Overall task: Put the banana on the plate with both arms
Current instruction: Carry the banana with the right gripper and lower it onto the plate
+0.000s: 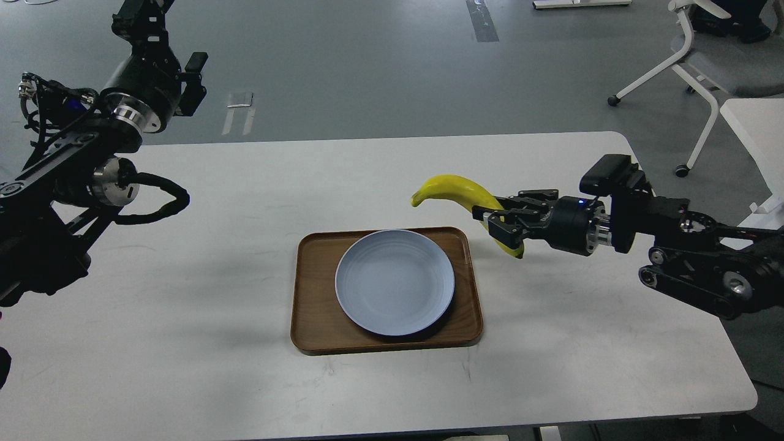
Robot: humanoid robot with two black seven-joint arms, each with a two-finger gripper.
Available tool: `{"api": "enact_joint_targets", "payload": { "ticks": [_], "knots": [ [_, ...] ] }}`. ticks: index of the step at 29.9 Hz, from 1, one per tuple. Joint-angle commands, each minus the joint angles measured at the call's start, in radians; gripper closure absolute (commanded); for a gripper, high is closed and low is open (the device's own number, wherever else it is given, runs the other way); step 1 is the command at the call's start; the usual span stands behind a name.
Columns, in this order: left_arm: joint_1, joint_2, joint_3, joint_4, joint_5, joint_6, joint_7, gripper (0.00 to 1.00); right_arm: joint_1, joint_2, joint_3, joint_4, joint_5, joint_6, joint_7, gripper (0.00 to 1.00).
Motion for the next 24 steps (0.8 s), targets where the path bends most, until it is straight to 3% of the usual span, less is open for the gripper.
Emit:
{"api": "enact_joint_targets", "payload": {
  "ticks": [1,7,12,14,16,17,18,19,24],
  "knots": [
    [0.003,0.01,0.0,-0.001,0.0,0.0,0.002,0.02,0.071,0.159,-0.138,-0.092,0.0,0.002,0.014,1.0],
    [0.006,0.03,0.0,0.001,0.0,0.0,0.0,0.02,0.048,0.288,-0.191,-0.23,0.002,0.002,0.014,1.0],
    [0.008,0.042,0.0,0.001,0.0,0.0,-0.002,0.02,0.018,0.304,-0.191,-0.287,0.003,0.002,0.014,0.98],
    [0.008,0.042,0.0,-0.001,0.0,-0.002,-0.002,0.02,0.013,0.31,-0.19,-0.299,0.011,0.002,0.014,0.89],
    [0.008,0.042,0.0,0.001,0.0,-0.002,-0.002,0.02,0.013,0.339,-0.188,-0.287,0.02,0.002,0.014,0.53],
    [0.008,0.042,0.0,0.001,0.0,-0.002,-0.002,0.02,0.013,0.339,-0.188,-0.287,0.02,0.002,0.014,0.52],
    [0.008,0.042,0.0,0.001,0.0,-0.004,0.0,0.02,0.011,0.345,-0.188,-0.282,0.022,-0.001,0.014,0.21],
    [0.008,0.041,0.0,0.001,0.0,-0.004,-0.002,0.02,0.007,0.345,-0.186,-0.282,0.023,-0.003,0.014,0.05],
    [0.011,0.033,0.001,0.001,0.0,-0.004,0.0,0.02,0.002,0.353,-0.177,-0.279,0.08,-0.003,0.014,0.03]
  ]
}}
